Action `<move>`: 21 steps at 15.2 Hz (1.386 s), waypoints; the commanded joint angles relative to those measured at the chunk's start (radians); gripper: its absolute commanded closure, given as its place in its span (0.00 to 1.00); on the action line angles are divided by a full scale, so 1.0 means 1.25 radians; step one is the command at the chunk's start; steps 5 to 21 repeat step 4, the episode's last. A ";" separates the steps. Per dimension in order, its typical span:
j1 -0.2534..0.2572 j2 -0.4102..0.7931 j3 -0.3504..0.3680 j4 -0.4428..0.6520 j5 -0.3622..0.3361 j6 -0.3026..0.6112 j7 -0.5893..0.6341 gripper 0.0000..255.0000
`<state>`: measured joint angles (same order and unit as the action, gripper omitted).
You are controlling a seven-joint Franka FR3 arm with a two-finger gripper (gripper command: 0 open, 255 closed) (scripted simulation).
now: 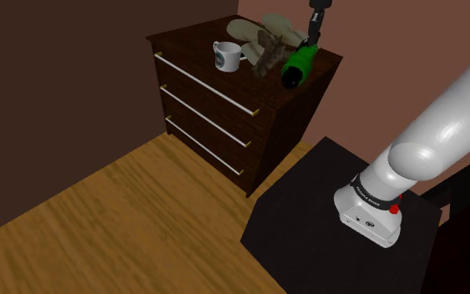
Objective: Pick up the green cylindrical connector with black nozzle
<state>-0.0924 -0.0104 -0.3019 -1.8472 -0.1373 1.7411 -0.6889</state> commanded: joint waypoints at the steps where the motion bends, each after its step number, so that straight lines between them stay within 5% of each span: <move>1: 0.000 0.000 0.000 0.021 0.000 -0.020 -0.003 1.00; 21: 0.000 0.000 0.000 0.033 0.001 -0.032 -0.005 1.00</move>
